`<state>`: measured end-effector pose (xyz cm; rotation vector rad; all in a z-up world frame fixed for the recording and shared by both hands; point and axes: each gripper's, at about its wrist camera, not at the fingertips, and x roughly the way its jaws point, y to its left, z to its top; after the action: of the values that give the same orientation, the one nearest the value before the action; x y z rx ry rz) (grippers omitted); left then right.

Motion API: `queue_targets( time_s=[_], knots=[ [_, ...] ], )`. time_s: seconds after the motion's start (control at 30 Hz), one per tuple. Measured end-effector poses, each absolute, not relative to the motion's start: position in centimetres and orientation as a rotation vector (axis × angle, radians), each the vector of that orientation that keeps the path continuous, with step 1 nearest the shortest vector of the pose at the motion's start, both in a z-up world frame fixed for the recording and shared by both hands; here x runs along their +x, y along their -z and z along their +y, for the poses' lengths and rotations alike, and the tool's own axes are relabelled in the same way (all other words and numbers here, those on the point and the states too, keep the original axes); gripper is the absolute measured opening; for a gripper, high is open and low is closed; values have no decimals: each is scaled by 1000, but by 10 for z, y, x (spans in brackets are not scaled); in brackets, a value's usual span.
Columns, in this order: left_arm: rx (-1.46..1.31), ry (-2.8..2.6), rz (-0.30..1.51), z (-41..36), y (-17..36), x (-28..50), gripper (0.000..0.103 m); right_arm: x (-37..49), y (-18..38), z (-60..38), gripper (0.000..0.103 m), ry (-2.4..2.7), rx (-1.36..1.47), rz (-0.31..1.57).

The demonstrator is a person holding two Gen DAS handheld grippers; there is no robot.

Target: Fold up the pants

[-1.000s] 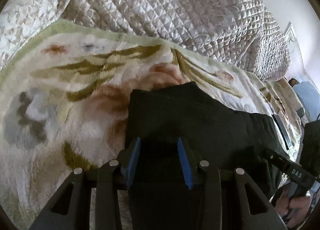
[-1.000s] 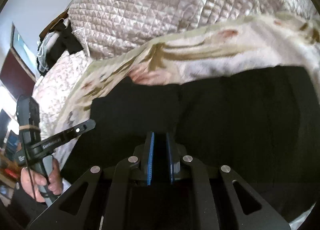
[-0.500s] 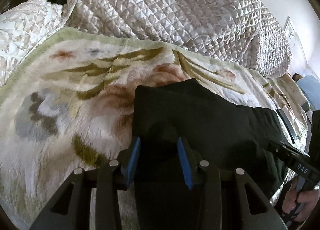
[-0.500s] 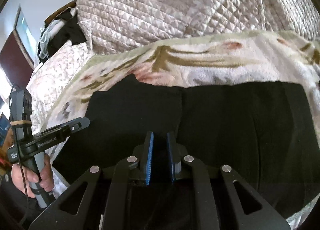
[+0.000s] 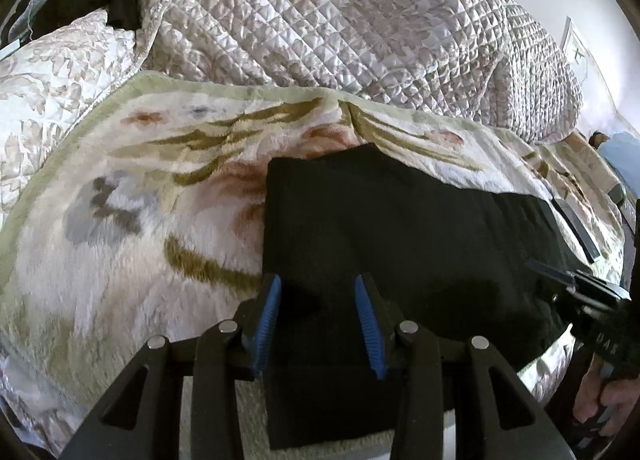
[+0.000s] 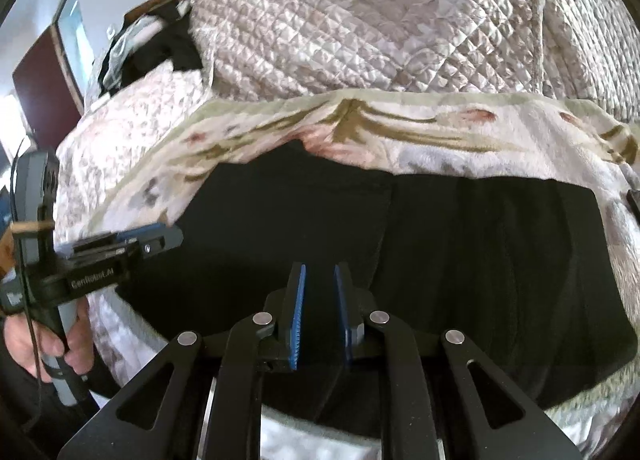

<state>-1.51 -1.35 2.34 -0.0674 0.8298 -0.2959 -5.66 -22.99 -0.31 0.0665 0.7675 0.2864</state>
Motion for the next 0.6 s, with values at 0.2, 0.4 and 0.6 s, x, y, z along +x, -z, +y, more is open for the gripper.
queue_targets(
  time_s=[0.2,0.4,0.6],
  knots=[
    [-29,285,811,-18,-16,-23,41,-62,14,-220,25,-267,-33,782],
    [-27,289,818,-18,-17,-24,41,-67,15,-219,25,-265,-63,757],
    [-85,311,859,-8,-31,0,41,-49,0,-227,25,-268,2,782]
  ],
)
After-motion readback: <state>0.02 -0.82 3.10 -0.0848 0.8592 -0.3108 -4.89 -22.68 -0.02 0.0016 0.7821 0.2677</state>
